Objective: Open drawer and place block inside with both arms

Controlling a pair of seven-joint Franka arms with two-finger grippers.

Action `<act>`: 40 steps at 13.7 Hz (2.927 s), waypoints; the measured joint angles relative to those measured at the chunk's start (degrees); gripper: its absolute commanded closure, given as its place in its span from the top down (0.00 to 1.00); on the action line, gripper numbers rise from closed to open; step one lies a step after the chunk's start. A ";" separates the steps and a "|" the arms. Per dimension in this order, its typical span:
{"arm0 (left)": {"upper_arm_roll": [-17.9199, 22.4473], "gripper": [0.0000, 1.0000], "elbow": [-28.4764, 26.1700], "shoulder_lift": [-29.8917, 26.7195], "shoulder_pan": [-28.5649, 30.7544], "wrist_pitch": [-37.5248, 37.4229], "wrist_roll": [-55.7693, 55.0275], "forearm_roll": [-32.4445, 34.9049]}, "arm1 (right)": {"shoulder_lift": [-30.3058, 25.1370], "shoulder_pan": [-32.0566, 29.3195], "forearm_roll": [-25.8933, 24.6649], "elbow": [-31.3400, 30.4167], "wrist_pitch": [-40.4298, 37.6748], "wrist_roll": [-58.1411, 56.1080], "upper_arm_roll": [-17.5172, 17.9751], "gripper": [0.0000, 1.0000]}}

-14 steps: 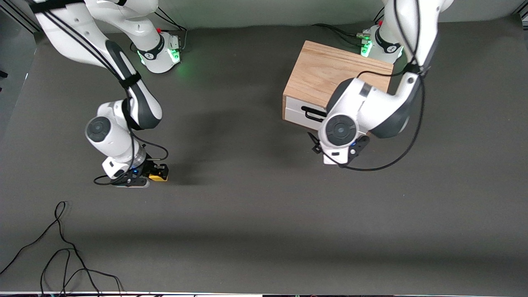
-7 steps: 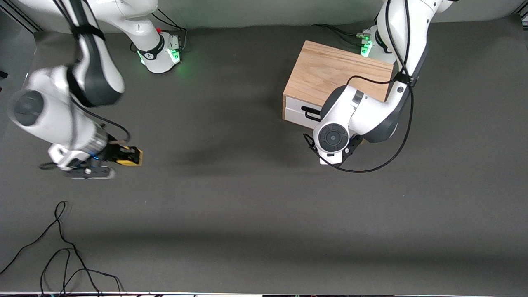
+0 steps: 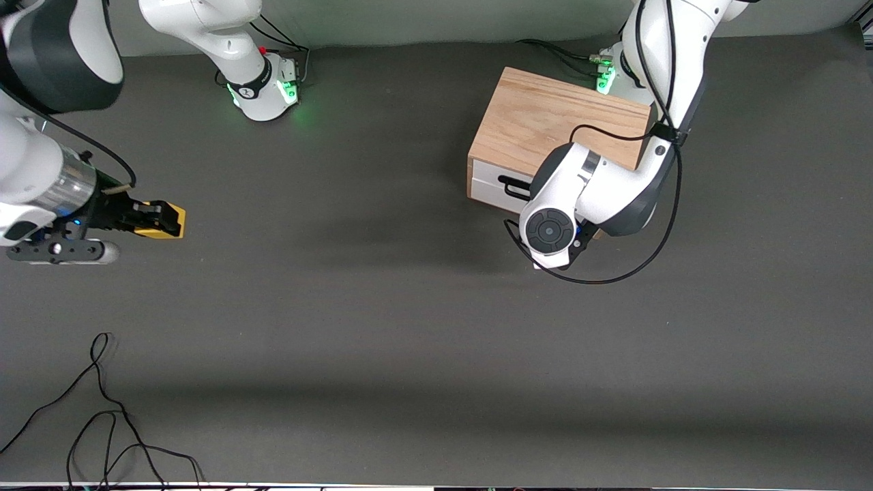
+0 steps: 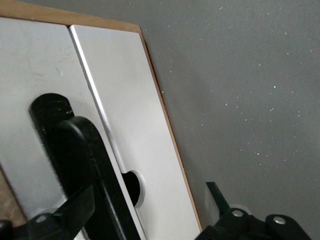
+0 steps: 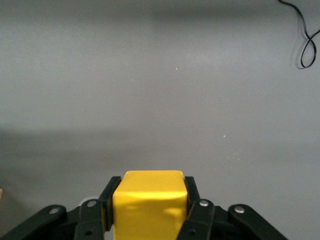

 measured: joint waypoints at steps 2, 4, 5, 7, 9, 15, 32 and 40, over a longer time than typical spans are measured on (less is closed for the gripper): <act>0.23 1.00 -0.16 0.61 0.05 2.97 -0.03 0.04 | -0.16 0.00 0.00 0.17 -0.28 0.00 -0.20 0.29; 0.28 1.00 -0.18 0.42 0.19 5.39 -0.20 0.04 | -0.11 0.00 0.00 0.08 -0.28 0.00 -0.93 0.29; 0.31 1.00 -0.16 0.24 0.26 7.36 -0.20 0.04 | -0.05 0.00 0.00 0.05 -0.28 0.00 -1.50 0.29; 0.34 1.00 -0.10 -0.07 0.35 11.87 -0.17 0.34 | 0.13 -0.02 0.00 0.05 -0.28 -0.01 -2.81 0.29; 0.37 1.00 0.08 -0.21 0.38 17.11 -0.09 1.34 | 0.25 -0.02 0.00 0.04 -0.28 -0.02 -3.48 0.29; 0.09 1.00 0.13 -0.31 0.11 27.67 2.30 3.02 | 0.27 0.09 0.01 0.00 -0.30 -0.02 -3.50 0.29; 1.33 1.00 22.35 -14.62 16.91 -16.93 53.96 3.43 | 0.30 4.62 1.47 -0.60 -0.31 2.43 -3.28 0.29; 0.64 1.00 21.86 -15.79 22.04 -19.58 77.19 6.35 | 1.29 19.54 3.19 -0.70 4.77 22.79 -3.05 0.28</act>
